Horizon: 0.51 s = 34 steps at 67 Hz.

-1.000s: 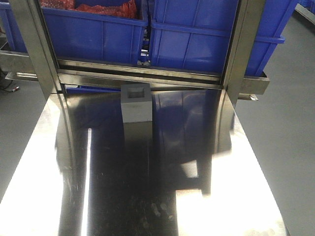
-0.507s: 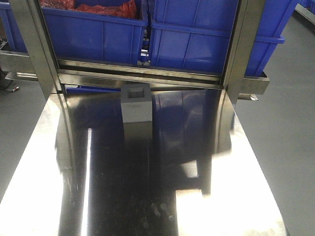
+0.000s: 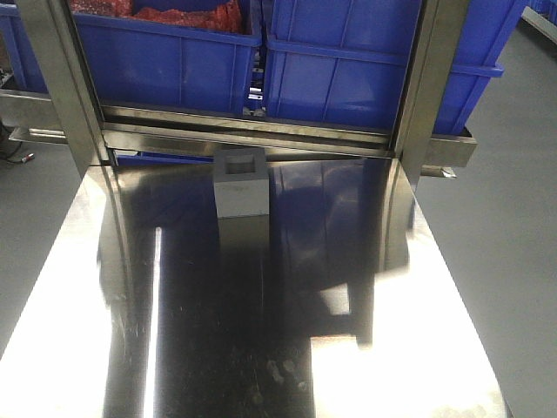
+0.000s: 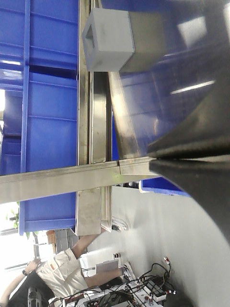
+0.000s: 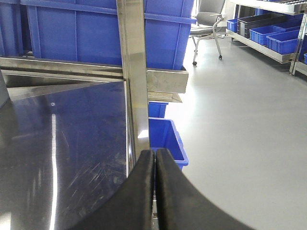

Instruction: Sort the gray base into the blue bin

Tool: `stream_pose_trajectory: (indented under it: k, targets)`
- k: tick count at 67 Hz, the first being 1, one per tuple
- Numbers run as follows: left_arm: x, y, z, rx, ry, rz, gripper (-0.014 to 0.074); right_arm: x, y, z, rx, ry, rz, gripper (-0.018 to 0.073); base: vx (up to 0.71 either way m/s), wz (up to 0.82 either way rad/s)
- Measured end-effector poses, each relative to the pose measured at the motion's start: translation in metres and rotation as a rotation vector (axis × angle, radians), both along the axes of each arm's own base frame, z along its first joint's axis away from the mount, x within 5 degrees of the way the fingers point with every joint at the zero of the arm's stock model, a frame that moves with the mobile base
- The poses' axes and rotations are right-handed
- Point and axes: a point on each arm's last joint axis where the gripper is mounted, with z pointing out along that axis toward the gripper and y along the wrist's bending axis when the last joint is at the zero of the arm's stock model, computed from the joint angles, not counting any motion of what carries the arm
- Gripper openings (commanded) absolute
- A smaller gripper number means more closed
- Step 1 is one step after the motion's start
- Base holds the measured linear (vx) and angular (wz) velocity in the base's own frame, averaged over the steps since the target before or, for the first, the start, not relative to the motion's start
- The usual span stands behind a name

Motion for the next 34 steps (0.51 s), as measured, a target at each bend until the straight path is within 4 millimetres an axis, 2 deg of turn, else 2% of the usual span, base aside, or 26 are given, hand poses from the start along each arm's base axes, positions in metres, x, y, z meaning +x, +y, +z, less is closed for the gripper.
stream_pose_trajectory:
  k: [10, 15, 24, 34]
  targets:
    - [0.000, 0.000, 0.006, 0.001, -0.055, 0.000, -0.0006, 0.000, 0.000, 0.000, 0.000, 0.000, 0.000, -0.0005, 0.00, 0.00]
    - [-0.001, 0.000, 0.015, 0.003, -0.104, 0.001, -0.0006, 0.000, 0.000, 0.000, 0.000, 0.000, 0.000, -0.0005, 0.00, 0.00]
    - [-0.006, 0.000, 0.048, 0.006, -0.221, 0.001, -0.0006, 0.000, 0.000, 0.000, 0.000, 0.000, 0.000, -0.0005, 0.00, 0.00]
    - [0.004, 0.000, 0.086, 0.006, -0.206, 0.001, -0.0006, 0.000, 0.000, 0.000, 0.000, 0.000, 0.000, -0.0005, 0.00, 0.00]
